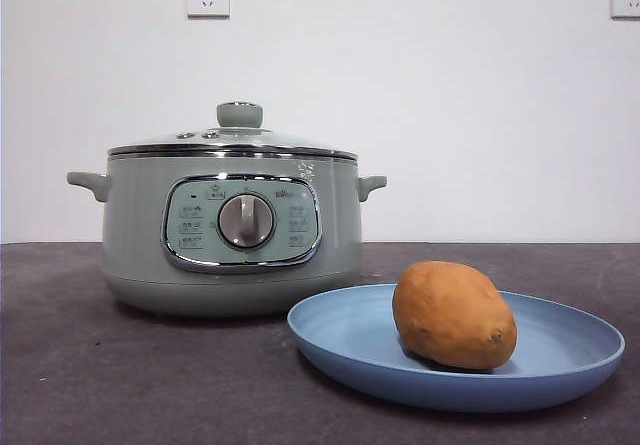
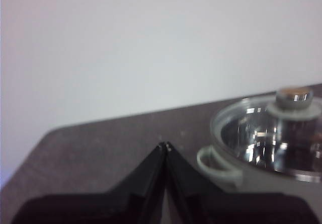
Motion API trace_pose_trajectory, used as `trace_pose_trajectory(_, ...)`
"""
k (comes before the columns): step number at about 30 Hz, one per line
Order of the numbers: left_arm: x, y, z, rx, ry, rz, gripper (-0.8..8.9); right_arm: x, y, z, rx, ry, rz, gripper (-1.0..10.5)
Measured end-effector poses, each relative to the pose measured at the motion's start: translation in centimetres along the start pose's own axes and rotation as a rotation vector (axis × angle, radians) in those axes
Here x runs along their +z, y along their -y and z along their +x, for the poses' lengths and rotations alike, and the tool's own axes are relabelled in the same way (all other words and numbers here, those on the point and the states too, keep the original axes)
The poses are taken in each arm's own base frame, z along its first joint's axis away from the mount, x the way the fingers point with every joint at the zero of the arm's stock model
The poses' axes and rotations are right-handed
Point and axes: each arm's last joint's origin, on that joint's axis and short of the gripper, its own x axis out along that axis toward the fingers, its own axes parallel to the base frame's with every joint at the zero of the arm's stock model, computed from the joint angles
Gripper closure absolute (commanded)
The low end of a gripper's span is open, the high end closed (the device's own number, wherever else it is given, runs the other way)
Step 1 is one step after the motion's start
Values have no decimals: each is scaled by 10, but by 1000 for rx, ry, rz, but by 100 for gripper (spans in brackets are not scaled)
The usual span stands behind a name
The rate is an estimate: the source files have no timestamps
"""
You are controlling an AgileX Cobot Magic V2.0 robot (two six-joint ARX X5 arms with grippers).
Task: Take the potato out from the steamer,put the potato on the plate,close the lid
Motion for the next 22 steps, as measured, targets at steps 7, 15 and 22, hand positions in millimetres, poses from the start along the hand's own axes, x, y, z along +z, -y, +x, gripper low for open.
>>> trace_pose_trajectory(7,-52,5,-1,4,-59,-53,817,0,0,0,0,0,0,945)
trace_pose_trajectory(15,-77,7,-3,18,-72,-77,817,0,0,0,0,0,0,945)
trace_pose_trajectory(22,-82,8,-5,19,-114,-80,817,0,0,0,0,-1,0,945)
